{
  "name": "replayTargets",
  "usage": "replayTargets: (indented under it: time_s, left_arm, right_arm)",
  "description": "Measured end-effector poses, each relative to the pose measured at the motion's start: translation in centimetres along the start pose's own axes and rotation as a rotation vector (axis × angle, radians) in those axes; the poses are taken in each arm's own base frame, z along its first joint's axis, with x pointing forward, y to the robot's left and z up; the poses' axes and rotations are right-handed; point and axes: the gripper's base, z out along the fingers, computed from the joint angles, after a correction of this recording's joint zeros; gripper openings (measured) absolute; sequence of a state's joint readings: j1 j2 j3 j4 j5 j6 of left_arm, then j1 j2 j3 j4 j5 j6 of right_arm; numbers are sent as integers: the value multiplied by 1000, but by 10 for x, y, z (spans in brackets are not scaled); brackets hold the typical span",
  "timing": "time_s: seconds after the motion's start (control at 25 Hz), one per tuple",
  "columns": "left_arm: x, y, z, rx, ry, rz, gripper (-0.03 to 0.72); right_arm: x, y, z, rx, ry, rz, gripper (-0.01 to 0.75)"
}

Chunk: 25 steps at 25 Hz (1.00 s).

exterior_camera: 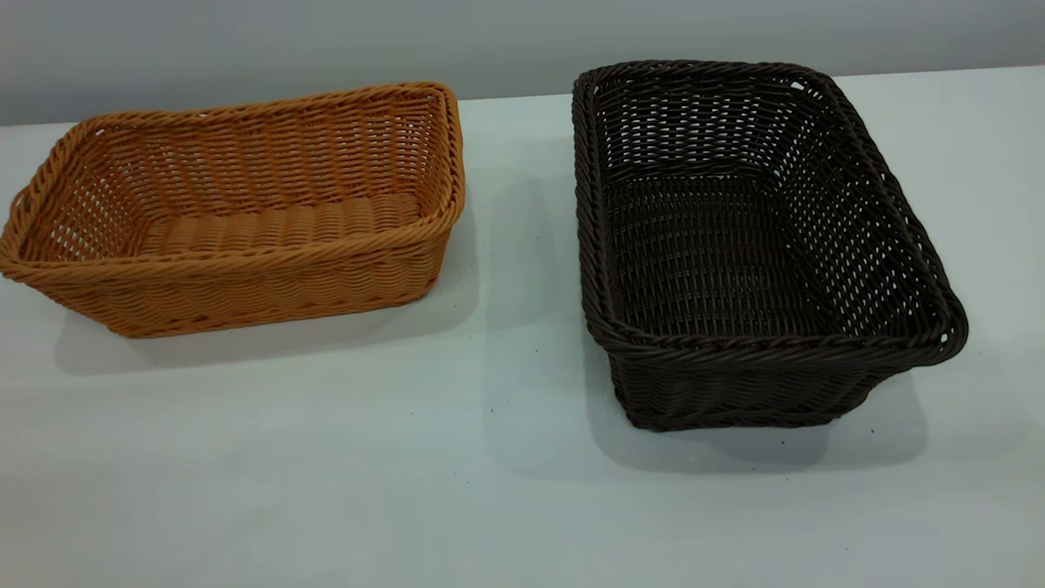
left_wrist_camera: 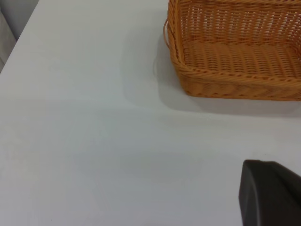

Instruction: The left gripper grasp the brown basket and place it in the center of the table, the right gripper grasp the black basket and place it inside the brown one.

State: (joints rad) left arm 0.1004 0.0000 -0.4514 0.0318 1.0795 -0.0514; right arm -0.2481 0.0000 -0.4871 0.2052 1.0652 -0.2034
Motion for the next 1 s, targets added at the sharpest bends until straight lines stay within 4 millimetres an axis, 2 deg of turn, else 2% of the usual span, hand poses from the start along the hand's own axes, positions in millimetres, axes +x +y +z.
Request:
replayTargets:
  time_s: [1.0]
  left_arm:
    - [-4, -4, -3, 48, -38, 8, -1]
  right_arm:
    - [-2, 5, -1, -51, -10, 27, -1]
